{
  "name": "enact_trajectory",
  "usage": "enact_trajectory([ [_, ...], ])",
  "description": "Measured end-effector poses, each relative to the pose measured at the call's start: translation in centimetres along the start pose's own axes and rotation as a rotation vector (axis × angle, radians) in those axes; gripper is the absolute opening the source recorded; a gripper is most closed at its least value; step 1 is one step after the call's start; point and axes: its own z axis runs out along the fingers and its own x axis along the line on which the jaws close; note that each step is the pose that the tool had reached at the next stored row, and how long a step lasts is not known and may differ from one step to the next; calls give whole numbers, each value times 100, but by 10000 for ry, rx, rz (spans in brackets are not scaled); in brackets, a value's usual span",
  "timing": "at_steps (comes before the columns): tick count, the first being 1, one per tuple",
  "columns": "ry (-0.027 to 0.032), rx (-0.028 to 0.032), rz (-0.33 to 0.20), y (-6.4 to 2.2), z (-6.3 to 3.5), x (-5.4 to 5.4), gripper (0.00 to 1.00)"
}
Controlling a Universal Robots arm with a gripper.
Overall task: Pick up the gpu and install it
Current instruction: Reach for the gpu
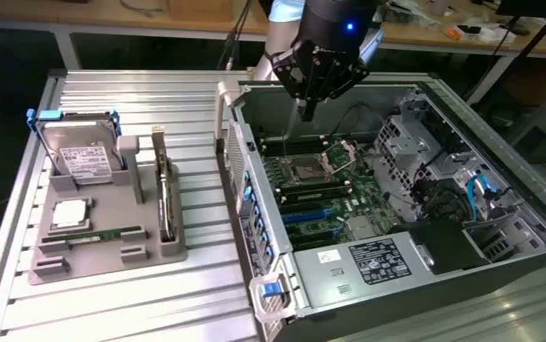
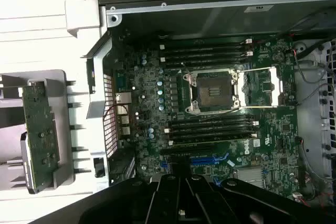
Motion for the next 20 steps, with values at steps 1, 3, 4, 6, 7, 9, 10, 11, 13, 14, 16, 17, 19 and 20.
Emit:
enact_trajectory([
  [1,-1,-1,0,0,0,0,11],
  [3,0,0,0,0,0,0,11],
  [4,0,0,0,0,0,0,11],
  [6,0,0,0,0,0,0,11],
  [7,0,0,-1,0,0,0,11],
  [9,0,-1,0,0,0,1,11],
  [10,-2,-2,0,0,1,5,11],
  [11,-1,-2,0,-2,1,19,11],
  [13,0,-1,-1,-3,0,44,11],
  [14,0,-1,-1,-4,-1,60,11],
  [16,0,-1,0,-8,-2,112,11],
  [17,-1,-2,1,-10,-2,132,11],
  [19,0,0,-2,-16,-5,211,11],
  [20,0,0,-2,-18,-6,240,11],
])
